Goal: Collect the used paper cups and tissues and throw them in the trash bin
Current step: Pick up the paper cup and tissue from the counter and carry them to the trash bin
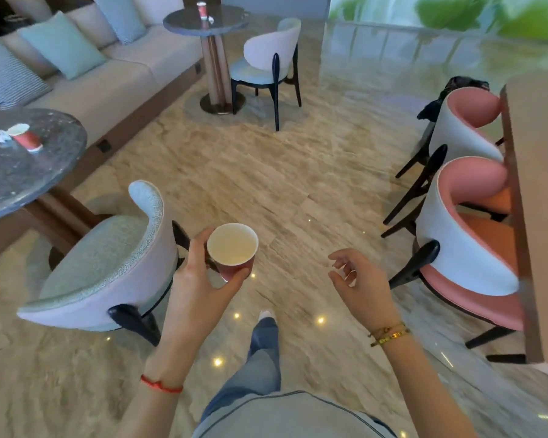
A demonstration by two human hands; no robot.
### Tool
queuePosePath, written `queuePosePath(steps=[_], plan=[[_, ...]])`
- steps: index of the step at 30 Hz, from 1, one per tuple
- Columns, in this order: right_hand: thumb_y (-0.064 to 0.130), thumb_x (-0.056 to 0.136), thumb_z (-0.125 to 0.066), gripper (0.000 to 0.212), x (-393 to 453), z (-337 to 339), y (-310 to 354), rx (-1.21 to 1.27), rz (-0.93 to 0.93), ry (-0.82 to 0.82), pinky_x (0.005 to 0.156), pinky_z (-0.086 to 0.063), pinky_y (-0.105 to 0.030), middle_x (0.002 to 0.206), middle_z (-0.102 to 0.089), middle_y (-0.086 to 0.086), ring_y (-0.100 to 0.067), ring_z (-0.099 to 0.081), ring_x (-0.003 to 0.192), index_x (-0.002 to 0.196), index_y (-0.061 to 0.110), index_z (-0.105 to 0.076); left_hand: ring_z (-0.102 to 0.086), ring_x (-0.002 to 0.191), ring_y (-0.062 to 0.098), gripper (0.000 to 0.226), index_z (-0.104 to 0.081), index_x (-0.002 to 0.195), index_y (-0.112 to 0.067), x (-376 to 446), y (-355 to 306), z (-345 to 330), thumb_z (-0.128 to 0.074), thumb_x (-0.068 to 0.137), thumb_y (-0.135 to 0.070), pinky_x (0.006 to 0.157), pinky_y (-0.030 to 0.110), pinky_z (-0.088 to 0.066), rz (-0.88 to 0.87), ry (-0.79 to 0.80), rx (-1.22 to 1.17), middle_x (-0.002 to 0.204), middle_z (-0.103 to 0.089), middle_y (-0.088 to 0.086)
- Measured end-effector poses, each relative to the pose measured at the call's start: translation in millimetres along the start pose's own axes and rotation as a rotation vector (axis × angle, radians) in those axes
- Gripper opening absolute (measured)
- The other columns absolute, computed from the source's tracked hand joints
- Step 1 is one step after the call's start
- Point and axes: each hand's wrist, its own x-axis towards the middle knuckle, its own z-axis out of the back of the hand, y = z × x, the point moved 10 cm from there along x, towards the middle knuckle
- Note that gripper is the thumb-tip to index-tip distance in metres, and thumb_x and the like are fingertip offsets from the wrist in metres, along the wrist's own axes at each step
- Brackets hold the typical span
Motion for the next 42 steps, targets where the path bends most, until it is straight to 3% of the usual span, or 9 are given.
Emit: queuePosePath(steps=[3,7,13,22,27,30,32,36,42], plan=[[0.008,0.083,-0.066,0.023,74,4,-4,-0.018,-0.015,-0.050,0.064,-0.040,-0.009,0.087,-0.059,0.006,-0.005,-0.053,0.071,0.104,0.018,-0.062,-0.059,0.093,0.003,0.076,-0.043,0.132,-0.027,81,3,-19,-0.081,0.067,-0.036,0.071,0.005,-0.043,-0.023,0.019,0.002,0.110,-0.057,-0.016],[0.010,0.084,-0.065,0.023,172,19,-7,-0.029,-0.030,-0.142,0.065,-0.041,-0.010,0.087,-0.058,0.008,-0.003,-0.053,0.073,0.104,0.019,-0.061,-0.057,0.095,0.005,0.076,-0.044,0.132,-0.026,192,-2,-47,-0.081,0.066,-0.037,0.073,0.000,-0.041,-0.093,0.058,-0.010,0.113,-0.055,-0.016],[0.011,0.084,-0.065,0.022,283,46,-26,-0.040,-0.105,-0.244,0.068,-0.045,-0.018,0.088,-0.059,0.006,-0.005,-0.054,0.073,0.104,0.018,-0.061,-0.058,0.104,0.014,0.079,-0.043,0.135,-0.018,326,-23,-96,-0.085,0.069,-0.023,0.085,0.027,-0.050,-0.182,0.152,-0.009,0.120,-0.053,-0.009],[0.010,0.083,-0.066,0.022,418,63,-103,-0.074,-0.183,-0.294,0.070,-0.050,-0.027,0.088,-0.059,0.006,-0.008,-0.055,0.073,0.103,0.018,-0.061,-0.055,0.103,0.006,0.081,-0.040,0.137,-0.025,476,-24,-206,-0.084,0.069,-0.028,0.086,0.024,-0.049,-0.202,0.243,-0.026,0.118,-0.052,-0.015],[0.012,0.083,-0.066,0.023,505,92,-157,-0.074,-0.219,-0.291,0.068,-0.043,-0.013,0.088,-0.059,0.007,-0.004,-0.054,0.076,0.104,0.020,-0.061,-0.056,0.101,0.004,0.077,-0.040,0.133,-0.031,566,-48,-281,-0.083,0.069,-0.032,0.085,0.023,-0.048,-0.222,0.268,-0.049,0.115,-0.053,-0.018],[0.012,0.084,-0.065,0.023,564,122,-188,-0.067,-0.249,-0.292,0.066,-0.041,-0.008,0.087,-0.058,0.010,-0.001,-0.054,0.076,0.104,0.022,-0.060,-0.054,0.101,-0.007,0.076,-0.039,0.132,-0.036,624,-72,-323,-0.082,0.069,-0.034,0.082,0.015,-0.046,-0.235,0.278,-0.083,0.112,-0.049,-0.031],[0.012,0.084,-0.066,0.023,603,142,-205,-0.062,-0.246,-0.304,0.068,-0.043,-0.009,0.088,-0.058,0.010,-0.001,-0.054,0.077,0.104,0.021,-0.060,-0.052,0.102,-0.010,0.074,-0.039,0.131,-0.038,659,-87,-350,-0.081,0.069,-0.036,0.080,0.009,-0.044,-0.250,0.286,-0.089,0.113,-0.047,-0.036],[0.011,0.083,-0.067,0.024,677,169,-233,-0.065,-0.247,-0.297,0.073,-0.048,-0.018,0.089,-0.060,0.008,-0.005,-0.056,0.079,0.106,0.019,-0.062,-0.054,0.103,-0.002,0.076,-0.039,0.134,-0.035,723,-111,-399,-0.080,0.070,-0.036,0.084,0.015,-0.046,-0.261,0.298,-0.098,0.119,-0.051,-0.024],[0.010,0.083,-0.066,0.024,766,194,-284,-0.048,-0.283,-0.287,0.071,-0.046,-0.013,0.089,-0.060,0.006,-0.005,-0.056,0.078,0.106,0.019,-0.062,-0.052,0.102,-0.005,0.076,-0.039,0.134,-0.037,813,-130,-473,-0.079,0.070,-0.038,0.079,0.006,-0.043,-0.264,0.328,-0.108,0.116,-0.048,-0.032]])
